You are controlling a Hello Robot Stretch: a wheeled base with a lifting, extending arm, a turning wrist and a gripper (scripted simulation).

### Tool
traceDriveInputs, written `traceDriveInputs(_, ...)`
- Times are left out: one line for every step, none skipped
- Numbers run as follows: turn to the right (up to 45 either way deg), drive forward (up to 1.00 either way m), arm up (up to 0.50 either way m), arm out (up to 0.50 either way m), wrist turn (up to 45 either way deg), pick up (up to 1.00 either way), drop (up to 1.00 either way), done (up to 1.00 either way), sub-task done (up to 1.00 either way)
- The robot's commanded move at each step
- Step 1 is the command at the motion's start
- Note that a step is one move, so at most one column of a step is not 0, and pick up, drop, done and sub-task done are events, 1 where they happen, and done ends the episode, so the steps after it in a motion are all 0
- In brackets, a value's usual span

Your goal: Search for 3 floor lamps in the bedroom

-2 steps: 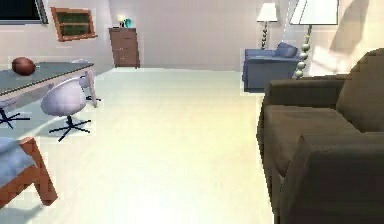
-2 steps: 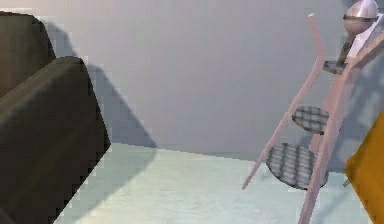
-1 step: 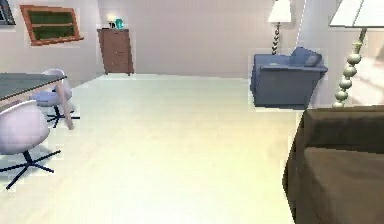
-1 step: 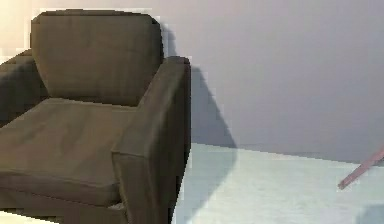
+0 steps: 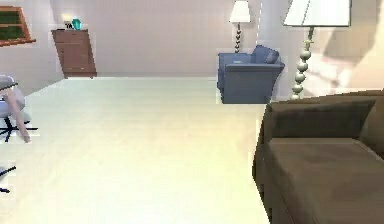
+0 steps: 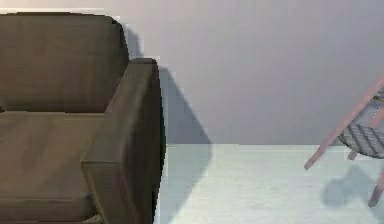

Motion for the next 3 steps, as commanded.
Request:
traceDriveInputs(0.0,1.00,0.00,0.00,0.0,0.00,0.00,0.00,0.00)
traceDriveInputs(0.0,0.65,0.00,0.00,0.0,0.00,0.00,0.00,0.00)
traceDriveInputs(45.0,0.00,0.00,0.00,0.0,0.00,0.00,0.00,0.00)
